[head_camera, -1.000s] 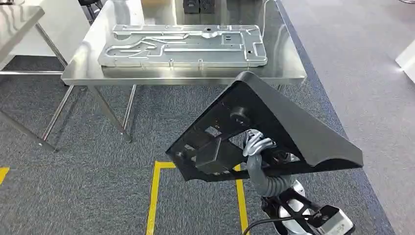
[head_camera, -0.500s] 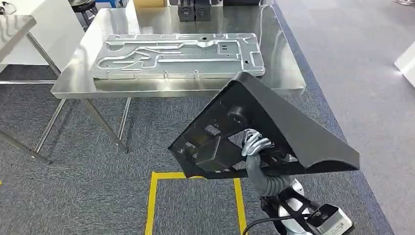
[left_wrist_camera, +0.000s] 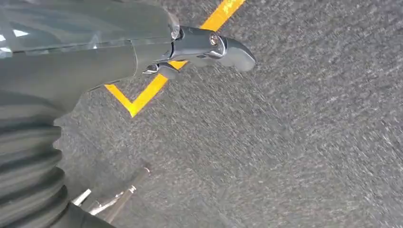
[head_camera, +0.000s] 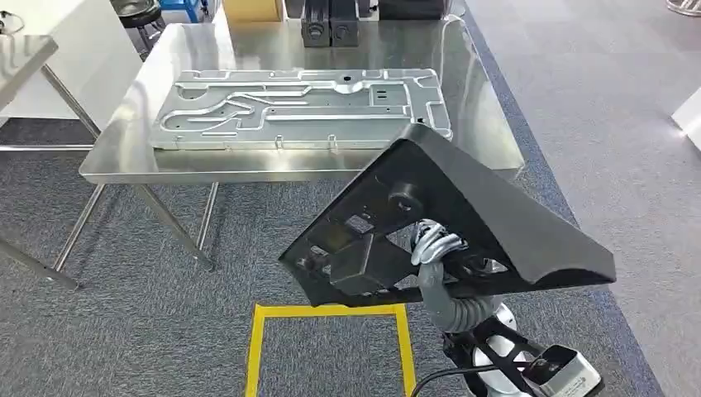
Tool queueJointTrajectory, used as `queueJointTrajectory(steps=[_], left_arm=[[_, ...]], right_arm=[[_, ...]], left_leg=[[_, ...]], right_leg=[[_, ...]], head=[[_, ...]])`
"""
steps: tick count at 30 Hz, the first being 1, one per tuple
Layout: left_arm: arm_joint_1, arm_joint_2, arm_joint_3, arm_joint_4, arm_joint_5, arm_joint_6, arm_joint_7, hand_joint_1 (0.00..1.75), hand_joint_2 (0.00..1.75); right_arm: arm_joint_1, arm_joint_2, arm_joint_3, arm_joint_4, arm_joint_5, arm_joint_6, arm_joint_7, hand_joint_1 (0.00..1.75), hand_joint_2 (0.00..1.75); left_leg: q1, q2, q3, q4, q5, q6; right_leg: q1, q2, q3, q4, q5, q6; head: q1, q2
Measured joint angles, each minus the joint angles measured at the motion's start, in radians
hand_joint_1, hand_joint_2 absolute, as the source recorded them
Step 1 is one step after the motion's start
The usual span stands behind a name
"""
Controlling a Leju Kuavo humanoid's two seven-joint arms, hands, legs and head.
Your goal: Take the parts from the cabinet and place them on the table.
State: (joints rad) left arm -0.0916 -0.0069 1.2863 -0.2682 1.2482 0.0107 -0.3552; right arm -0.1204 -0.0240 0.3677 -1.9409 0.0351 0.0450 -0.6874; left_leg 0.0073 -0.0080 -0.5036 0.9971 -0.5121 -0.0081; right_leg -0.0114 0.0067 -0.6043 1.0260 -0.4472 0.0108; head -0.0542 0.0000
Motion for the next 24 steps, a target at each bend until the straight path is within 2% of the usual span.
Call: queueJointTrajectory(steps=[1, 2, 3, 5, 6, 7, 8, 9, 11, 12, 13, 16, 17, 18, 19, 21, 22, 23, 24], left_arm=[[-0.002, 0.0, 0.0, 0.0, 0.0, -0.001, -0.002, 0.0, 1.75], [-0.002, 0.001, 0.0, 0.0, 0.001, -0.003, -0.002, 0.0, 1.75], [-0.003, 0.0, 0.0, 0.0, 0.0, -0.003, -0.002, 0.0, 1.75], [-0.002, 0.001, 0.0, 0.0, 0.0, -0.004, -0.002, 0.0, 1.75], [-0.001, 0.001, 0.0, 0.0, 0.0, -0.005, -0.002, 0.0, 1.75], [0.001, 0.001, 0.0, 0.0, 0.0, -0.005, -0.002, 0.0, 1.75], [0.002, 0.001, 0.0, 0.0, 0.0, -0.005, -0.002, 0.0, 1.75], [0.002, 0.0, 0.0, 0.0, 0.0, -0.005, -0.002, 0.0, 1.75], [0.002, 0.001, 0.0, 0.0, 0.0, -0.005, -0.002, 0.0, 1.75], [0.001, 0.003, 0.0, 0.0, 0.0, -0.006, -0.002, 0.0, 1.75], [-0.002, 0.004, 0.0, 0.0, 0.0, -0.007, -0.001, 0.0, 1.75], [0.001, 0.004, 0.0, 0.0, 0.0, -0.008, -0.001, 0.0, 1.75], [0.0, 0.003, 0.0, 0.0, 0.0, -0.008, 0.0, 0.0, 1.75], [-0.001, 0.003, 0.0, 0.0, 0.0, -0.01, 0.0, 0.0, 1.75], [-0.001, 0.003, 0.0, 0.0, 0.0, -0.01, 0.0, 0.0, 1.75], [-0.001, 0.003, 0.0, 0.0, 0.0, -0.01, 0.0, 0.0, 1.75], [0.0, 0.003, 0.0, 0.0, 0.0, -0.01, 0.0, 0.0, 1.75], [0.0, 0.003, 0.0, 0.0, 0.0, -0.01, 0.0, 0.0, 1.75], [0.001, 0.003, 0.0, 0.0, 0.0, -0.01, 0.0, 0.0, 1.75]], right_arm=[[-0.001, 0.0, -0.005, 0.0, -0.006, 0.005, 0.0, 1.75, 1.75], [0.0, 0.002, -0.008, -0.002, -0.017, 0.018, 0.0, 1.75, 1.75], [-0.003, 0.003, -0.012, -0.002, -0.026, 0.03, 0.0, 1.75, 1.75], [-0.002, 0.01, -0.019, -0.002, -0.036, 0.05, 0.0, 1.75, 1.75], [-0.002, 0.013, -0.022, -0.002, -0.036, 0.056, 0.0, 1.75, 1.75], [-0.001, 0.016, -0.026, -0.002, -0.035, 0.061, 0.0, 1.75, 1.75], [0.001, 0.02, -0.033, -0.002, -0.032, 0.068, 0.0, 1.75, 1.75], [0.001, 0.025, -0.037, -0.002, -0.029, 0.07, 0.0, 1.75, 1.75], [0.001, 0.033, -0.043, -0.002, -0.016, 0.066, 0.0, 1.75, 1.75], [0.001, 0.034, -0.045, -0.002, -0.011, 0.064, 0.0, 1.75, 1.75], [0.0, 0.034, -0.048, -0.002, -0.01, 0.064, 0.0, 1.75, 1.75], [0.001, 0.036, -0.057, -0.003, -0.005, 0.064, 0.0, 1.75, 1.75], [0.001, 0.037, -0.059, -0.004, -0.004, 0.064, 0.0, 1.75, 1.75], [0.001, 0.037, -0.061, -0.006, -0.003, 0.064, 0.0, 1.75, 1.75], [-0.001, 0.037, -0.061, -0.008, -0.002, 0.064, 0.0, 1.75, 1.75], [0.003, 0.037, -0.063, -0.008, -0.002, 0.062, 0.0, 1.75, 1.75], [0.006, 0.037, -0.063, -0.008, 0.0, 0.062, 0.0, 1.75, 1.75], [0.008, 0.037, -0.063, -0.008, 0.0, 0.061, 0.0, 1.75, 1.75], [0.009, 0.037, -0.064, -0.008, 0.0, 0.06, 0.0, 1.75, 1.75]], left_leg=[[0.001, 0.002, 0.007, -0.003, -0.003, -0.009], [0.005, 0.003, 0.01, 0.004, -0.008, -0.014], [0.005, 0.004, -0.004, 0.041, -0.024, -0.018], [0.005, 0.004, -0.092, 0.2, -0.093, -0.025], [0.005, 0.004, -0.142, 0.279, -0.117, -0.027], [0.005, 0.004, -0.182, 0.331, -0.119, -0.028], [0.005, 0.004, -0.195, 0.323, -0.086, -0.027], [0.005, 0.004, -0.183, 0.274, -0.039, -0.024], [0.004, 0.003, -0.115, 0.091, 0.076, -0.013], [0.002, 0.003, -0.094, 0.032, 0.092, -0.006], [-0.005, 0.003, -0.086, 0.023, 0.079, -0.001], [-0.009, 0.002, -0.089, 0.025, 0.071, 0.013], [0.002, 0.003, -0.079, 0.013, 0.075, 0.02], [0.002, 0.002, -0.07, 0.007, 0.074, 0.024], [0.002, 0.004, -0.065, 0.006, 0.069, 0.032], [0.001, 0.005, -0.057, 0.007, 0.06, 0.036], [0.001, 0.005, -0.052, 0.007, 0.054, 0.036], [0.001, 0.005, -0.046, 0.007, 0.048, 0.035], [0.001, 0.004, -0.036, 0.007, 0.041, 0.034]], right_leg=[[0.0, 0.002, 0.004, -0.006, -0.001, -0.009], [-0.006, 0.002, 0.015, -0.014, 0.001, -0.016], [-0.006, 0.002, 0.023, -0.016, -0.004, -0.024], [-0.003, 0.001, 0.031, -0.016, -0.013, -0.032], [-0.002, 0.003, 0.034, -0.016, -0.018, -0.033], [-0.001, 0.007, 0.039, -0.016, -0.023, -0.033], [-0.001, 0.011, 0.048, -0.016, -0.028, -0.032], [0.0, 0.012, 0.056, -0.016, -0.034, -0.032], [0.0, 0.014, 0.08, -0.016, -0.049, -0.028], [0.0, 0.014, 0.083, -0.017, -0.056, -0.024], [0.005, 0.017, 0.083, -0.013, -0.062, -0.014], [0.001, 0.018, 0.087, -0.021, -0.068, 0.001], [0.005, 0.016, 0.092, -0.018, -0.076, 0.009], [0.003, 0.007, 0.087, 0.006, -0.083, 0.014], [0.002, 0.004, 0.057, 0.061, -0.109, 0.018], [-0.002, 0.003, -0.049, 0.235, -0.172, 0.022], [-0.002, 0.002, -0.091, 0.29, -0.177, 0.023], [-0.003, 0.001, -0.114, 0.305, -0.165, 0.024], [-0.004, -0.001, -0.115, 0.274, -0.122, 0.024]], head=[[0.0, 0.0], [0.0, 0.0], [0.0, 0.0], [0.0, 0.0], [0.0, 0.0], [0.0, 0.0], [0.0, 0.0], [0.0, 0.0], [0.0, 0.0], [0.0, 0.0], [0.0, 0.0], [0.0, 0.0], [0.0, 0.0], [0.0, 0.0], [0.0, 0.0], [0.0, 0.0], [0.0, 0.0], [0.0, 0.0], [0.0, 0.0]])
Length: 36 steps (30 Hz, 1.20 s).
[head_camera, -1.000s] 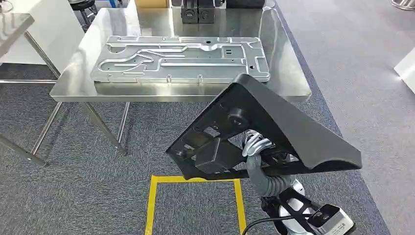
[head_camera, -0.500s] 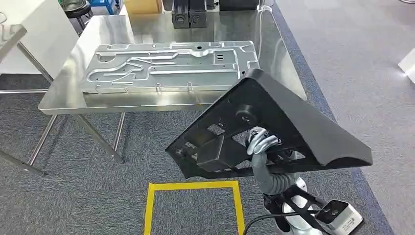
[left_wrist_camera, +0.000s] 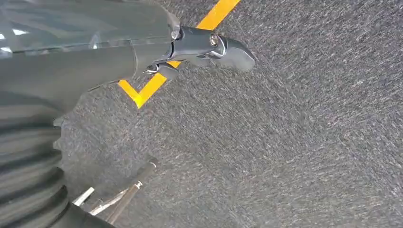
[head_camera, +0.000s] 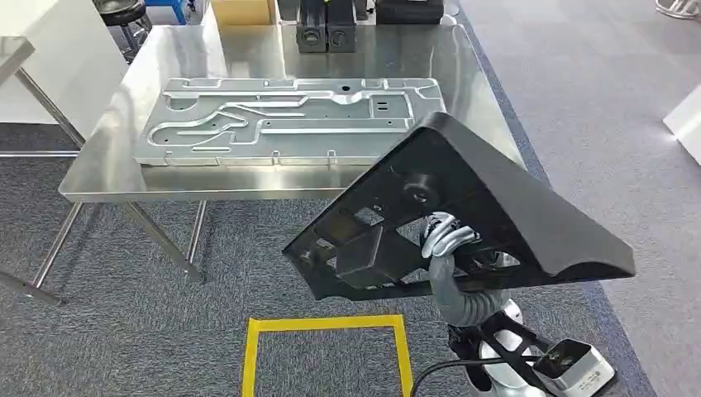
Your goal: Take the parts from the cabinet and place them on the table.
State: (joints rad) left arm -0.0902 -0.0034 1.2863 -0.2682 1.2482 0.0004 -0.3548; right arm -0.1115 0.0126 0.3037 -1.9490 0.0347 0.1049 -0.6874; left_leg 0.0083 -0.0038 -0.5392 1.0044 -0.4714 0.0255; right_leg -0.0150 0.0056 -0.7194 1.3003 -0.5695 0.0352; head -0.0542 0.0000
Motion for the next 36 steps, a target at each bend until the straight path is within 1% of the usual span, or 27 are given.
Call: queueJointTrajectory(steps=[2, 3, 4, 7, 9, 10, 12, 13, 14, 15, 16, 17, 18, 19, 20, 21, 23, 24, 25, 28, 29, 30, 31, 33, 34, 35, 36], left_arm=[[0.0, -0.002, 0.0, 0.0, 0.0, -0.001, 0.0, 0.0, 1.75], [0.001, -0.002, 0.0, 0.0, 0.0, -0.002, 0.0, 0.0, 1.75], [-0.002, -0.002, 0.0, 0.0, 0.0, -0.003, 0.0, 0.0, 1.75], [-0.002, -0.001, 0.0, 0.0, 0.0, -0.007, -0.002, 0.0, 1.75], [-0.005, 0.001, -0.001, 0.0, 0.0, -0.008, -0.003, 0.0, 1.75], [-0.006, 0.0, -0.001, 0.0, 0.0, -0.008, -0.003, 0.0, 1.75], [-0.004, 0.001, -0.001, 0.0, 0.0, -0.007, -0.002, 0.0, 1.75], [-0.001, 0.001, -0.001, 0.0, 0.0, -0.007, -0.002, 0.0, 1.75], [0.0, 0.0, -0.001, 0.0, 0.001, -0.006, -0.002, 0.0, 1.75], [0.002, 0.0, 0.0, 0.0, 0.0, -0.006, -0.002, 0.0, 1.75], [0.002, 0.0, -0.001, 0.0, 0.0, -0.006, -0.002, 0.0, 1.75], [0.001, 0.0, -0.001, 0.0, 0.0, -0.006, -0.002, 0.0, 1.75], [0.003, 0.0, -0.001, 0.0, 0.0, -0.006, -0.002, 0.0, 1.75], [0.002, 0.001, -0.001, 0.0, 0.0, -0.006, 0.0, 0.0, 1.75], [0.001, 0.0, -0.001, 0.0, 0.0, -0.006, 0.0, 0.0, 1.75], [0.0, 0.0, -0.001, 0.0, 0.0, -0.006, 0.0, 0.0, 1.75], [0.0, 0.0, -0.001, 0.0, 0.0, -0.006, 0.001, 0.0, 1.75], [0.001, 0.0, -0.001, 0.0, 0.001, -0.006, 0.002, 0.0, 1.75], [0.0, 0.0, -0.001, 0.0, 0.0, -0.006, 0.002, 0.0, 1.75], [-0.002, 0.0, -0.001, 0.0, 0.0, -0.006, 0.001, 0.0, 1.75], [-0.001, 0.0, -0.001, 0.0, 0.0, -0.006, 0.0, 0.0, 1.75], [0.0, 0.0, -0.001, 0.0, 0.0, -0.006, 0.0, 0.0, 1.75], [0.0, 0.0, -0.001, 0.0, 0.0, -0.006, -0.001, 0.0, 1.75], [-0.001, 0.0, -0.001, 0.0, 0.0, -0.006, 0.0, 0.0, 1.75], [0.0, 0.0, -0.001, 0.0, 0.0, -0.006, -0.001, 0.0, 1.75], [-0.002, 0.0, -0.001, 0.0, 0.0, -0.006, -0.001, 0.0, 1.75], [-0.004, 0.001, -0.001, 0.0, 0.0, -0.006, -0.002, 0.0, 1.75]], right_arm=[[0.0, 0.0, -0.002, 0.0, 0.0, -0.003, 0.0, 1.75, 1.75], [0.0, 0.0, -0.003, 0.0, 0.0, -0.006, 0.0, 1.75, 1.75], [-0.001, 0.0, -0.004, 0.0, 0.0, -0.009, 0.0, 1.75, 1.75], [0.005, 0.0, -0.004, 0.0, 0.0, -0.021, 0.0, 1.75, 1.75], [0.007, 0.0, -0.004, -0.003, 0.001, -0.028, 0.0, 1.75, 1.75], [0.006, 0.0, -0.004, -0.003, 0.002, -0.029, 0.0, 1.75, 1.75], [0.007, 0.0, -0.004, -0.002, 0.002, -0.029, 0.0, 1.75, 1.75], [0.007, 0.0, -0.004, -0.002, 0.003, -0.03, 0.0, 1.75, 1.75], [0.008, 0.0, -0.003, 0.0, 0.004, -0.031, 0.0, 1.75, 1.75], [0.008, 0.0, -0.003, 0.0, 0.005, -0.033, 0.0, 1.75, 1.75], [0.008, 0.0, -0.003, 0.0, 0.006, -0.034, 0.0, 1.75, 1.75], [0.008, 0.0, -0.002, 0.0, 0.007, -0.038, 0.0, 1.75, 1.75], [0.008, 0.0, -0.001, 0.0, 0.008, -0.042, 0.0, 1.75, 1.75], [0.006, 0.0, 0.0, 0.0, 0.01, -0.045, 0.0, 1.75, 1.75], [0.006, 0.001, 0.0, 0.0, 0.011, -0.046, 0.0, 1.75, 1.75], [0.006, 0.001, 0.001, 0.0, 0.012, -0.048, 0.0, 1.75, 1.75], [0.005, 0.001, 0.002, 0.0, 0.014, -0.054, 0.0, 1.75, 1.75], [0.006, 0.001, 0.002, 0.0, 0.015, -0.061, 0.0, 1.75, 1.75], [0.003, 0.001, 0.003, -0.002, 0.017, -0.068, 0.0, 1.75, 1.75], [0.003, 0.001, 0.006, -0.002, 0.019, -0.083, 0.0, 1.75, 1.75], [0.003, 0.001, 0.007, -0.002, 0.021, -0.084, 0.0, 1.75, 1.75], [0.003, 0.001, 0.008, -0.002, 0.021, -0.084, 0.0, 1.75, 1.75], [0.003, 0.001, 0.009, -0.002, 0.021, -0.084, 0.0, 1.75, 1.75], [0.003, 0.001, 0.012, -0.002, 0.021, -0.084, 0.0, 1.75, 1.75], [0.003, 0.001, 0.013, -0.002, 0.021, -0.084, 0.0, 1.75, 1.75], [0.001, 0.001, 0.013, -0.001, 0.021, -0.084, 0.0, 1.75, 1.75], [0.002, 0.002, 0.014, -0.002, 0.021, -0.084, 0.0, 1.75, 1.75]], left_leg=[[0.001, -0.001, 0.028, 0.0, -0.02, -0.005], [0.0, -0.001, 0.031, -0.001, -0.03, -0.011], [-0.008, -0.003, 0.036, 0.006, -0.042, -0.02], [-0.006, 0.002, 0.047, -0.008, -0.05, -0.033], [-0.001, 0.005, 0.057, 0.01, -0.065, -0.044], [0.0, 0.004, 0.029, 0.067, -0.09, -0.047], [0.002, 0.004, -0.072, 0.234, -0.146, -0.054], [0.002, 0.004, -0.119, 0.299, -0.158, -0.055], [0.002, 0.004, -0.15, 0.324, -0.144, -0.056], [0.002, 0.004, -0.156, 0.294, -0.098, -0.054], [0.002, 0.004, -0.141, 0.228, -0.041, -0.052], [0.002, 0.004, -0.112, 0.135, 0.027, -0.045], [0.001, 0.004, -0.089, 0.053, 0.075, -0.038], [-0.01, 0.004, -0.08, 0.051, 0.056, -0.035], [-0.01, 0.004, -0.067, 0.022, 0.044, -0.029], [-0.012, 0.005, -0.067, 0.023, 0.042, -0.027], [-0.008, 0.002, -0.055, 0.014, 0.034, -0.014], [-0.004, 0.001, -0.041, 0.004, 0.033, -0.009], [-0.003, 0.002, -0.031, 0.001, 0.028, -0.002], [-0.004, 0.001, -0.014, 0.0, 0.009, 0.003], [-0.003, 0.0, -0.005, 0.001, 0.001, 0.002], [-0.003, 0.0, 0.007, 0.001, -0.007, 0.001], [-0.003, -0.002, 0.022, 0.001, -0.018, -0.001], [-0.003, -0.002, 0.055, 0.0, -0.041, -0.008], [-0.005, -0.002, 0.06, 0.0, -0.051, -0.013], [-0.007, -0.005, 0.063, 0.002, -0.056, -0.02], [-0.007, -0.002, 0.058, -0.002, -0.064, -0.029]], right_leg=[[-0.001, -0.002, 0.057, -0.165, 0.126, -0.003], [0.0, -0.007, 0.084, -0.25, 0.165, -0.009], [0.008, -0.007, 0.101, -0.271, 0.142, -0.016], [0.009, 0.001, 0.1, -0.267, 0.13, -0.035], [0.002, 0.002, 0.122, -0.283, 0.125, -0.048], [0.001, 0.0, 0.131, -0.285, 0.119, -0.056], [0.003, 0.0, 0.144, -0.286, 0.105, -0.06], [0.003, 0.001, 0.151, -0.285, 0.097, -0.06], [0.003, 0.003, 0.161, -0.285, 0.089, -0.06], [0.003, 0.005, 0.175, -0.285, 0.079, -0.058], [0.003, 0.006, 0.19, -0.285, 0.068, -0.057], [0.004, 0.006, 0.207, -0.286, 0.057, -0.054], [0.004, 0.006, 0.22, -0.287, 0.045, -0.05], [0.009, 0.006, 0.223, -0.287, 0.037, -0.043], [0.006, 0.01, 0.222, -0.287, 0.034, -0.037], [0.005, 0.009, 0.227, -0.294, 0.033, -0.033], [0.007, 0.008, 0.233, -0.282, 0.038, -0.02], [0.003, 0.003, 0.229, -0.263, 0.03, -0.017], [0.004, 0.001, 0.203, -0.216, 0.017, -0.014], [0.001, 0.0, 0.052, -0.003, -0.063, -0.002], [0.001, 0.0, 0.017, 0.029, -0.063, 0.001], [0.001, 0.0, 0.005, 0.014, -0.038, 0.002], [0.001, -0.001, 0.015, -0.041, 0.009, -0.002], [0.001, -0.003, 0.064, -0.209, 0.136, -0.01], [0.004, -0.006, 0.071, -0.256, 0.173, -0.017], [0.012, -0.007, 0.07, -0.259, 0.128, -0.025], [0.013, -0.006, 0.07, -0.255, 0.148, -0.036]], head=[[0.0, 0.0], [0.0, 0.0], [0.0, 0.0], [0.0, 0.0], [0.0, 0.0], [0.0, 0.0], [0.0, 0.0], [0.0, 0.0], [0.0, 0.0], [0.0, 0.0], [0.0, 0.0], [0.0, 0.0], [0.0, 0.0], [0.0, 0.0], [0.0, 0.0], [0.0, 0.0], [0.0, 0.0], [0.0, 0.0], [0.0, 0.0], [0.0, 0.0], [0.0, 0.0], [0.0, 0.0], [0.0, 0.0], [0.0, 0.0], [0.0, 0.0], [0.0, 0.0], [0.0, 0.0]])
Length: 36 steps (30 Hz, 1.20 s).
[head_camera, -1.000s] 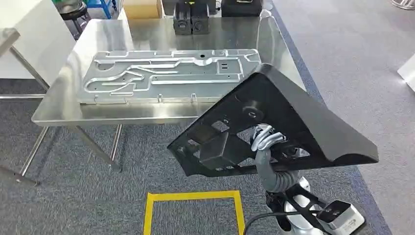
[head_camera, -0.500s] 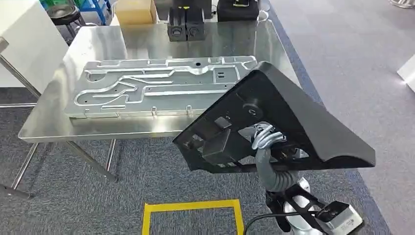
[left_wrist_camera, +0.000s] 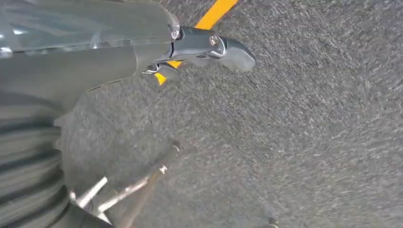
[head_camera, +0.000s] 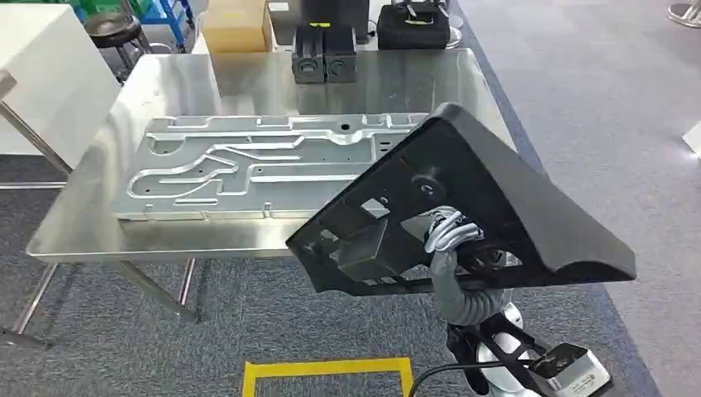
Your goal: Take the parts from the cabinet and place them on the table.
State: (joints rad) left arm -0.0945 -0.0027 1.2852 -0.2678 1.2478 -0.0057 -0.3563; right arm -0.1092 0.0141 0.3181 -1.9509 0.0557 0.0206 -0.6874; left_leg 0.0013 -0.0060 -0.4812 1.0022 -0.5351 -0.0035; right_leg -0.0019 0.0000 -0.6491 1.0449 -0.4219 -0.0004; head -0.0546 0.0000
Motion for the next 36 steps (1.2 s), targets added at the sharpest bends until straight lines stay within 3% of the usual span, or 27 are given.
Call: queueJointTrajectory(steps=[2, 3, 4, 7, 8, 9, 10, 11, 13, 14, 17, 18, 19, 20, 22, 23, 24, 25, 27, 28, 29, 30, 32, 34, 36], left_arm=[[0.0, 0.0, 0.0, 0.0, 0.0, 0.0, -0.002, 0.0, 1.75], [-0.001, 0.001, 0.0, 0.0, 0.0, 0.0, -0.002, 0.0, 1.75], [-0.002, 0.0, 0.0, 0.0, 0.001, 0.0, -0.003, 0.0, 1.75], [-0.002, 0.001, 0.0, 0.0, 0.0, 0.002, -0.006, 0.0, 1.75], [0.001, 0.001, 0.0, 0.0, 0.0, 0.001, -0.008, 0.0, 1.75], [0.003, 0.0, 0.0, 0.0, 0.001, 0.001, -0.011, 0.0, 1.75], [0.003, 0.0, 0.0, 0.0, 0.001, 0.0, -0.011, 0.0, 1.75], [0.003, 0.0, 0.0, 0.0, 0.001, -0.002, -0.012, 0.0, 1.75], [0.003, 0.003, 0.0, 0.0, 0.0, -0.006, -0.013, 0.0, 1.75], [-0.003, 0.003, 0.0, 0.0, 0.0, -0.008, -0.013, 0.0, 1.75], [-0.004, 0.01, -0.008, 0.0, 0.0, -0.019, -0.026, 0.0, 1.75], [-0.006, 0.01, -0.01, 0.0, 0.0, -0.022, -0.031, 0.0, 1.75], [-0.009, 0.01, -0.011, 0.0, 0.0, -0.024, -0.031, 0.0, 1.75], [-0.013, 0.011, -0.011, 0.0, 0.0, -0.024, -0.031, 0.0, 1.75], [-0.02, 0.012, -0.012, 0.0, 0.0, -0.024, -0.031, 0.0, 1.75], [-0.023, 0.012, -0.012, 0.0, 0.0, -0.024, -0.031, 0.0, 1.75], [-0.023, 0.012, -0.012, 0.0, 0.0, -0.024, -0.031, 0.0, 1.75], [-0.021, 0.012, -0.013, 0.0, 0.0, -0.024, -0.031, 0.0, 1.75], [-0.019, 0.012, -0.013, 0.0, 0.0, -0.021, -0.031, 0.0, 1.75], [-0.02, 0.012, -0.013, 0.001, 0.0, -0.02, -0.031, 0.0, 1.75], [-0.023, 0.012, -0.013, 0.001, 0.0, -0.016, -0.031, 0.0, 1.75], [-0.025, 0.012, -0.013, 0.001, 0.001, -0.011, -0.032, 0.0, 1.75], [-0.025, 0.012, -0.013, 0.001, 0.0, -0.001, -0.033, 0.0, 1.75], [-0.023, 0.015, -0.013, 0.002, 0.001, 0.003, -0.033, 0.0, 1.75], [-0.023, 0.014, -0.013, 0.002, 0.0, 0.005, -0.033, 0.0, 1.75]], right_arm=[[0.001, 0.0, 0.0, -0.001, 0.001, -0.003, 0.0, 1.75, 1.75], [0.001, 0.002, 0.001, -0.001, 0.002, -0.005, 0.0, 1.75, 1.75], [-0.001, 0.002, 0.001, -0.001, 0.007, -0.01, 0.0, 1.75, 1.75], [-0.01, 0.005, -0.005, -0.001, 0.018, -0.029, 0.0, 1.75, 1.75], [-0.017, 0.005, -0.014, 0.001, 0.019, -0.036, 0.0, 1.75, 1.75], [-0.028, 0.005, -0.023, 0.003, 0.02, -0.04, 0.001, 1.75, 1.75], [-0.045, 0.005, -0.036, 0.011, 0.022, -0.051, 0.005, 1.75, 1.75], [-0.073, 0.005, -0.05, 0.021, 0.028, -0.063, 0.011, 1.75, 1.75], [-0.145, 0.005, -0.092, 0.076, 0.053, -0.1, 0.042, 1.75, 1.75], [-0.179, 0.003, -0.108, 0.101, 0.059, -0.113, 0.051, 1.75, 1.75], [-0.315, -0.022, -0.179, 0.244, 0.139, -0.2, 0.105, 1.75, 1.75], [-0.377, -0.034, -0.19, 0.303, 0.182, -0.227, 0.125, 1.75, 1.75], [-0.434, -0.046, -0.194, 0.367, 0.229, -0.252, 0.144, 1.75, 1.75], [-0.494, -0.055, -0.194, 0.425, 0.271, -0.272, 0.16, 1.75, 1.75], [-0.602, -0.063, -0.194, 0.555, 0.336, -0.304, 0.177, 1.75, 1.75], [-0.637, -0.068, -0.194, 0.609, 0.344, -0.31, 0.183, 1.75, 1.75], [-0.658, -0.07, -0.194, 0.641, 0.347, -0.314, 0.183, 1.75, 1.75], [-0.674, -0.072, -0.194, 0.672, 0.353, -0.318, 0.183, 1.75, 1.75], [-0.717, -0.075, -0.188, 0.721, 0.399, -0.35, 0.204, 1.75, 1.75], [-0.747, -0.075, -0.178, 0.758, 0.437, -0.372, 0.223, 1.75, 1.75], [-0.781, -0.075, -0.167, 0.802, 0.478, -0.396, 0.237, 1.75, 1.75], [-0.831, -0.074, -0.147, 0.866, 0.538, -0.421, 0.267, 1.75, 1.75], [-0.897, -0.07, -0.12, 0.955, 0.613, -0.448, 0.304, 1.75, 1.75], [-0.96, -0.064, -0.095, 1.04, 0.669, -0.46, 0.325, 1.75, 1.75], [-1.0, -0.05, -0.075, 1.102, 0.685, -0.473, 0.328, 1.75, 1.75]], left_leg=[[-0.001, 0.001, 0.02, 0.007, 0.003, -0.01], [0.0, 0.001, 0.019, 0.023, 0.005, -0.013], [0.002, 0.001, -0.001, 0.073, 0.002, -0.015], [0.005, 0.001, -0.139, 0.272, -0.077, -0.029], [0.006, 0.001, -0.173, 0.306, -0.1, -0.03], [0.006, 0.001, -0.191, 0.301, -0.095, -0.028], [0.005, 0.001, -0.191, 0.261, -0.063, -0.026], [0.005, 0.001, -0.173, 0.177, 0.004, -0.022], [0.0, 0.004, -0.142, 0.029, 0.134, -0.004], [-0.007, 0.006, -0.143, 0.026, 0.11, -0.002], [-0.012, 0.003, -0.141, 0.026, 0.121, 0.011], [-0.002, 0.006, -0.132, 0.011, 0.127, 0.018], [-0.001, 0.006, -0.127, 0.004, 0.127, 0.021], [-0.001, 0.007, -0.126, 0.003, 0.126, 0.026], [-0.001, 0.008, -0.125, 0.003, 0.121, 0.031], [-0.001, 0.008, -0.123, 0.003, 0.118, 0.031], [0.0, 0.005, -0.119, 0.004, 0.114, 0.03], [0.002, 0.001, -0.112, 0.005, 0.108, 0.028], [0.007, -0.003, -0.097, 0.015, 0.091, 0.02], [0.006, -0.004, -0.099, 0.019, 0.082, 0.013], [0.0, -0.003, -0.101, 0.027, 0.079, 0.008], [0.001, -0.004, -0.109, 0.029, 0.08, 0.001], [0.001, -0.003, -0.107, 0.022, 0.08, -0.008], [0.004, -0.001, -0.107, 0.038, 0.062, -0.019], [0.005, 0.0, -0.166, 0.157, 0.006, -0.027]], right_leg=[[-0.002, 0.005, 0.01, -0.007, -0.009, -0.016], [-0.007, 0.007, 0.029, -0.013, -0.01, -0.022], [-0.007, 0.004, 0.045, -0.019, -0.017, -0.029], [-0.005, 0.005, 0.064, -0.021, -0.038, -0.036], [-0.004, 0.007, 0.072, -0.021, -0.045, -0.037], [-0.003, 0.01, 0.082, -0.021, -0.053, -0.036], [-0.002, 0.012, 0.093, -0.021, -0.061, -0.035], [-0.001, 0.012, 0.108, -0.021, -0.071, -0.035], [-0.001, 0.013, 0.124, -0.023, -0.086, -0.031], [0.004, 0.018, 0.129, -0.02, -0.088, -0.024], [-0.001, 0.018, 0.127, -0.025, -0.094, -0.005], [0.002, 0.017, 0.126, -0.023, -0.101, 0.001], [-0.002, 0.009, 0.119, -0.002, -0.111, 0.007], [-0.002, 0.007, 0.088, 0.052, -0.137, 0.01], [-0.006, 0.006, -0.009, 0.215, -0.195, 0.018], [-0.009, 0.006, -0.056, 0.282, -0.204, 0.022], [-0.012, 0.005, -0.076, 0.294, -0.185, 0.025], [-0.015, 0.005, -0.073, 0.261, -0.144, 0.027], [-0.021, 0.005, -0.017, 0.088, -0.017, 0.029], [-0.023, 0.003, 0.0, 0.023, 0.012, 0.03], [-0.016, 0.005, 0.006, 0.023, 0.001, 0.027], [-0.016, 0.007, 0.009, 0.006, -0.01, 0.013], [-0.012, 0.009, 0.005, 0.005, -0.013, 0.005], [-0.019, 0.007, 0.019, -0.009, -0.011, -0.011], [-0.018, 0.006, 0.025, -0.011, -0.015, -0.019]], head=[[0.0, 0.0], [0.0, 0.0], [0.0, 0.0], [0.0, 0.0], [0.0, 0.0], [0.0, 0.0], [0.0, 0.0], [0.0, 0.0], [0.0, 0.0], [0.0, 0.0], [0.0, 0.0], [0.0, 0.0], [0.0, 0.0], [0.0, 0.0], [0.0, 0.0], [0.0, 0.0], [0.0, 0.0], [0.0, 0.0], [0.0, 0.0], [0.0, 0.0], [0.0, 0.0], [0.0, 0.0], [0.0, 0.0], [0.0, 0.0], [0.0, 0.0]])
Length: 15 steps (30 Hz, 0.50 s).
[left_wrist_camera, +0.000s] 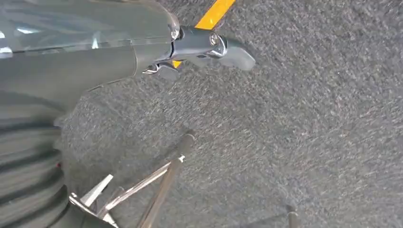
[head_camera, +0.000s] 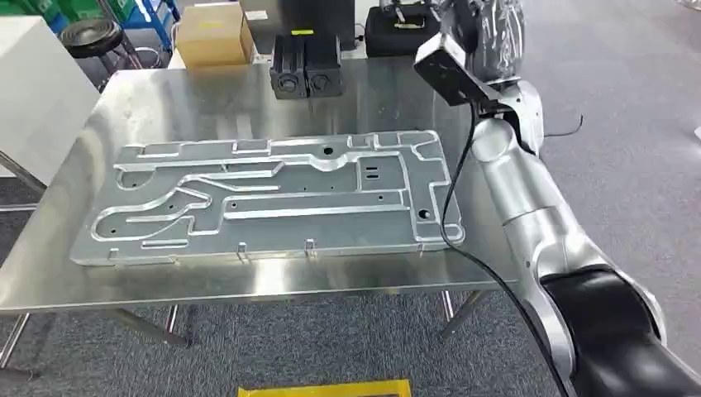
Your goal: Take the parts from the cabinet and place them on the table.
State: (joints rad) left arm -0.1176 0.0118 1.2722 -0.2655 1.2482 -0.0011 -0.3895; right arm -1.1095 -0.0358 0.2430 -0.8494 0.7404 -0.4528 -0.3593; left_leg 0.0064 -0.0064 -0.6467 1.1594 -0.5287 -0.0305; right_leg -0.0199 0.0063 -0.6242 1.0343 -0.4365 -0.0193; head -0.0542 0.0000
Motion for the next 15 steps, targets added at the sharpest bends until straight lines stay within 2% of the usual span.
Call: queueJointTrajectory(steps=[1, 2, 3, 4, 5, 7, 8, 9, 11, 12, 13, 14, 15], left_arm=[[0.0, 0.001, 0.0, 0.0, 0.0, 0.001, 0.0, 0.0, 1.75], [0.001, 0.001, 0.0, 0.0, 0.0, 0.002, 0.0, 0.0, 1.75], [0.003, 0.001, 0.0, 0.0, 0.0, 0.002, 0.0, 0.0, 1.75], [0.004, 0.001, 0.0, 0.0, 0.0, 0.002, 0.0, 0.0, 1.75], [0.005, 0.001, 0.0, 0.0, 0.0, 0.002, 0.0, 0.0, 1.75], [0.005, 0.002, 0.0, 0.0, 0.0, 0.002, 0.0, 0.0, 1.75], [0.004, 0.007, 0.0, 0.001, 0.0, 0.002, 0.0, 0.0, 1.75], [0.004, 0.005, 0.0, 0.001, 0.0, 0.002, 0.0, 0.0, 1.75], [0.006, 0.008, 0.0, 0.001, 0.0, 0.002, 0.0, 0.0, 1.75], [0.006, 0.008, 0.0, 0.001, 0.0, 0.002, 0.0, 0.0, 1.75], [0.006, 0.008, 0.0, 0.001, 0.0, 0.002, 0.0, 0.0, 1.75], [0.005, 0.008, 0.0, 0.001, 0.0, 0.002, 0.0, 0.0, 1.75], [0.004, 0.008, 0.0, 0.001, 0.0, 0.002, 0.0, 0.0, 1.75]], right_arm=[[-0.012, 0.006, 0.007, 0.029, 0.002, -0.007, 0.0, 1.75, 1.75], [-0.018, 0.01, 0.015, 0.053, 0.004, -0.009, -0.001, 1.75, 1.75], [-0.022, 0.014, 0.019, 0.074, 0.005, -0.009, -0.002, 1.75, 1.75], [-0.024, 0.016, 0.022, 0.09, 0.005, -0.009, -0.002, 1.75, 1.75], [-0.026, 0.018, 0.024, 0.1, 0.005, -0.009, -0.002, 1.75, 1.75], [-0.034, 0.023, 0.025, 0.116, 0.005, -0.01, -0.003, 1.75, 1.75], [-0.041, 0.024, 0.026, 0.127, 0.005, -0.012, -0.004, 1.75, 1.75], [-0.047, 0.026, 0.029, 0.135, 0.005, -0.012, -0.003, 1.75, 1.75], [-0.047, 0.026, 0.033, 0.144, 0.005, -0.013, -0.003, 1.75, 1.75], [-0.049, 0.027, 0.034, 0.147, 0.006, -0.014, -0.003, 1.75, 1.75], [-0.049, 0.027, 0.034, 0.148, 0.006, -0.014, -0.003, 1.75, 1.75], [-0.054, 0.027, 0.034, 0.151, 0.006, -0.014, -0.003, 1.75, 1.75], [-0.059, 0.027, 0.034, 0.155, 0.006, -0.015, -0.003, 1.75, 1.75]], left_leg=[[0.001, 0.0, -0.048, 0.091, -0.035, -0.003], [0.002, 0.0, -0.088, 0.158, -0.051, -0.004], [0.002, 0.0, -0.112, 0.186, -0.042, -0.003], [0.002, 0.0, -0.104, 0.152, -0.006, 0.0], [0.002, 0.0, -0.081, 0.092, 0.036, 0.004], [-0.002, 0.0, -0.006, -0.088, 0.137, 0.021], [-0.008, 0.001, 0.012, -0.112, 0.124, 0.029], [-0.011, 0.0, 0.016, -0.134, 0.121, 0.031], [-0.014, 0.0, 0.014, -0.133, 0.119, 0.033], [-0.01, 0.001, 0.019, -0.144, 0.122, 0.039], [-0.002, 0.003, 0.029, -0.156, 0.127, 0.044], [-0.002, 0.003, 0.032, -0.16, 0.127, 0.05], [-0.002, 0.003, 0.033, -0.16, 0.126, 0.052]], right_leg=[[0.003, 0.0, 0.003, 0.0, -0.003, -0.003], [0.005, 0.0, 0.005, 0.0, -0.005, -0.005], [0.007, 0.0, 0.009, 0.0, -0.008, -0.006], [0.009, 0.0, 0.015, 0.0, -0.012, -0.006], [0.011, 0.001, 0.02, 0.0, -0.015, -0.005], [0.013, 0.001, 0.031, 0.0, -0.023, -0.003], [0.016, 0.001, 0.03, 0.0, -0.025, 0.001], [0.016, 0.003, 0.025, 0.002, -0.024, 0.007], [0.012, 0.002, 0.025, -0.004, -0.023, 0.017], [0.015, 0.003, 0.029, -0.006, -0.024, 0.024], [0.013, 0.0, 0.029, 0.002, -0.034, 0.03], [0.014, -0.001, 0.014, 0.036, -0.057, 0.032], [0.014, 0.0, -0.018, 0.1, -0.09, 0.034]], head=[[0.0, 0.0], [0.0, 0.0], [0.0, 0.0], [0.0, 0.0], [0.0, 0.0], [0.0, 0.0], [0.0, 0.0], [0.0, 0.0], [0.0, 0.0], [0.0, 0.0], [0.0, 0.0], [0.0, 0.0], [0.0, 0.0]])
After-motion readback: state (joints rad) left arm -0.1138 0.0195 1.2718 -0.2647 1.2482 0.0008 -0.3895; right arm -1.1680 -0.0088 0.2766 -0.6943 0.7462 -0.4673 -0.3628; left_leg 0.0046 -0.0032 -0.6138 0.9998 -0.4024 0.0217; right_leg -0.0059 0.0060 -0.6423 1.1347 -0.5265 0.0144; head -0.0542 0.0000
